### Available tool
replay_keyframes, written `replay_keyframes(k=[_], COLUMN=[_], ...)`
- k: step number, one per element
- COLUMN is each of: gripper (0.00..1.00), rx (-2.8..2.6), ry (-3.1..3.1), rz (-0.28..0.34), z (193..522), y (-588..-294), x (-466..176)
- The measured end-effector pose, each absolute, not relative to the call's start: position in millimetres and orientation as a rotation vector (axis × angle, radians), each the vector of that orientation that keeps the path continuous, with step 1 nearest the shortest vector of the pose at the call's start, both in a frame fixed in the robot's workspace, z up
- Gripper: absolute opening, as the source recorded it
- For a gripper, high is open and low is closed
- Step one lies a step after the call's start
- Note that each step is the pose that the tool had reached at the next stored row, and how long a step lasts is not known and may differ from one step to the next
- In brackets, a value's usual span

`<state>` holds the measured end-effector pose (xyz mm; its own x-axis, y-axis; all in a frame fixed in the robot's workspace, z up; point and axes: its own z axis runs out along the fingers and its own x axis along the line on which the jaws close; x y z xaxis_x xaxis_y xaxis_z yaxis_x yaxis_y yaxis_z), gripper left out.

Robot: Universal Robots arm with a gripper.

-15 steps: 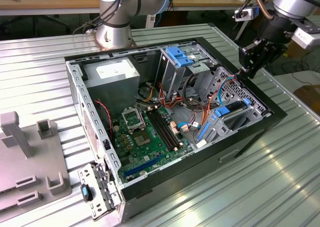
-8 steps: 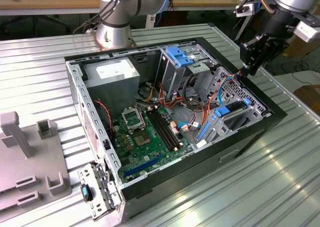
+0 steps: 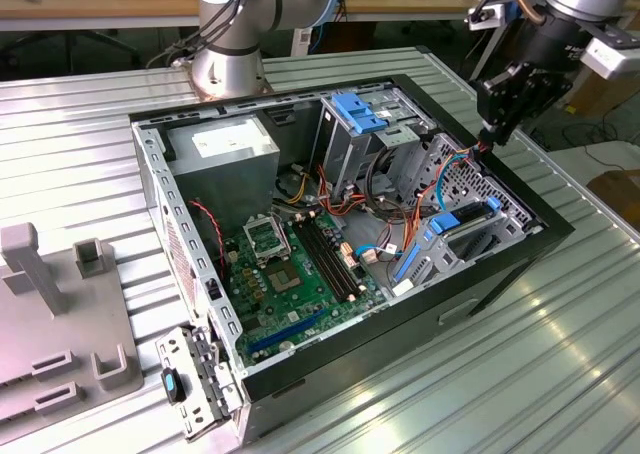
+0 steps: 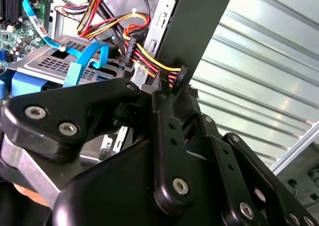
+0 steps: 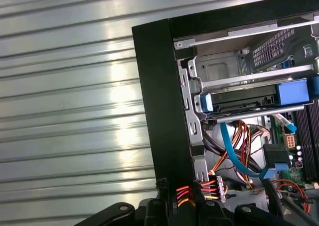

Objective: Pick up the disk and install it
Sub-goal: 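Insert the first disk wire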

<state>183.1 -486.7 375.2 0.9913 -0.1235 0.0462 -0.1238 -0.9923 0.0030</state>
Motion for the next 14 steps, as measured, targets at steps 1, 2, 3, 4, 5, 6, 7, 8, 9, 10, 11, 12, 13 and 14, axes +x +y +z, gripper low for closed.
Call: replay_keyframes(k=[1,2,3,4,5,6,7,8,9,10,11,12,13,14], gripper=[0.3,0.3,0.3,0.3,0.3,0.3,0.3,0.3,0.3,0.3,0.29,0.22,0.16,0.16], rx=[3.13,3.131,3.131,3.131,3.131,3.131,3.131,3.131,3.131,3.131,3.13,3.13,3.13,3.13], ry=[-0.193,-0.193,-0.193,-0.193,-0.193,-0.193,-0.193,-0.192,-0.192,-0.193,-0.192,-0.193,-0.193,-0.193], rz=[0.072,0.072,0.072,0.072,0.072,0.072,0.072,0.072,0.072,0.072,0.072,0.072,0.072,0.072], z=[374.1,373.4,372.4,371.8,371.3,370.8,370.4,369.8,369.4,369.1,368.7,368.6,368.5,368.4], y=[-486.1,-485.5,-484.9,-484.5,-483.5,-482.8,-481.8,-480.2,-479.9,-479.8,-479.7,-479.8,-479.8,-479.7], x=[183.2,183.3,183.5,183.7,183.9,184.0,184.1,184.4,184.8,185.7,186.6,186.7,186.7,186.8])
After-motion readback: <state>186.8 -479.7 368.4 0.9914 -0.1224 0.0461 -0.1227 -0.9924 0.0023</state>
